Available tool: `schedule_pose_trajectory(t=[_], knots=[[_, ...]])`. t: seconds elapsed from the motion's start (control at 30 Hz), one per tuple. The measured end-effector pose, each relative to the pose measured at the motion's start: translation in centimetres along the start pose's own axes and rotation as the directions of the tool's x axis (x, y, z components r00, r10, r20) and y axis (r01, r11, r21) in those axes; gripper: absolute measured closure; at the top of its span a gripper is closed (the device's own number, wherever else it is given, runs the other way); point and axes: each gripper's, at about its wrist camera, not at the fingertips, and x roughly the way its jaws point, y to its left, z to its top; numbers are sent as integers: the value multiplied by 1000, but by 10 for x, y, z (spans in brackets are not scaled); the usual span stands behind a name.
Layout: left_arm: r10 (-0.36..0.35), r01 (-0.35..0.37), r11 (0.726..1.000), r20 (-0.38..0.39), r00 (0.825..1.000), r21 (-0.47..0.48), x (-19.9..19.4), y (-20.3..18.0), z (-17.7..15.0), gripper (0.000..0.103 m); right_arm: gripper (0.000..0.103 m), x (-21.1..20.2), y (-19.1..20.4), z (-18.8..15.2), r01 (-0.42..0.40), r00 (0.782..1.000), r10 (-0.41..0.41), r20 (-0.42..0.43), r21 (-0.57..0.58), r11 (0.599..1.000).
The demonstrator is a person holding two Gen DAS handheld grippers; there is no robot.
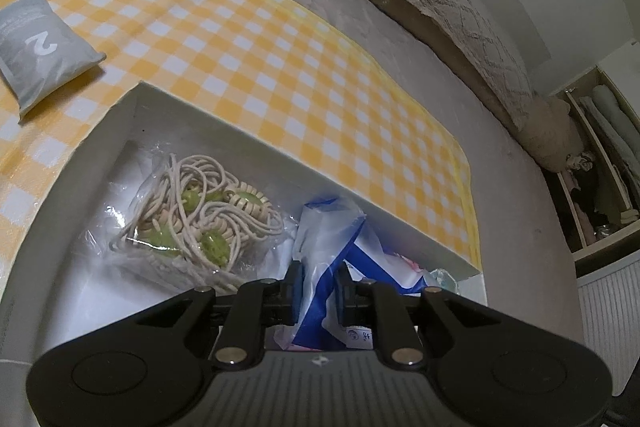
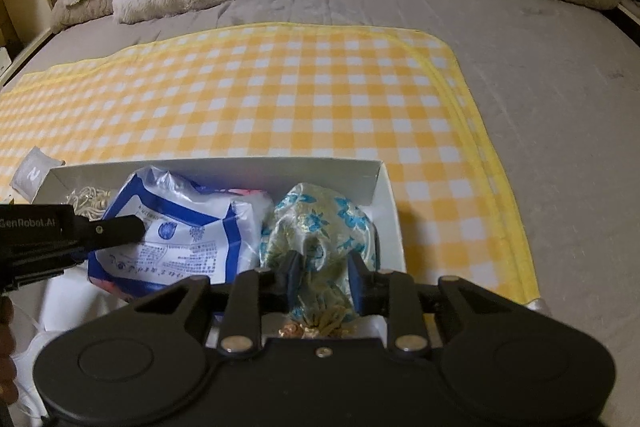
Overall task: Organize soft objects
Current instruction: 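Open both grippers to drop the tissue pack and floral pouch into the tray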
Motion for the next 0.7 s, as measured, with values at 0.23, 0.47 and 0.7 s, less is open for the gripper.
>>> schedule_pose_trajectory(t=[0.23, 0.47, 0.7], knots=[[-19, 19, 999, -8, 1000, 27, -16, -6, 2, 59, 74, -23, -9, 1, -15, 998, 11, 59, 71, 997], [-32, 29, 992, 24, 999, 126, -47, -24, -1, 38, 62, -62, -13, -2, -37, 991, 23, 134, 102, 994], [-31, 15, 973, 65, 997, 231, -87, -36, -6, 27, 58, -104, -14, -12, -72, 976, 44, 211, 127, 989]])
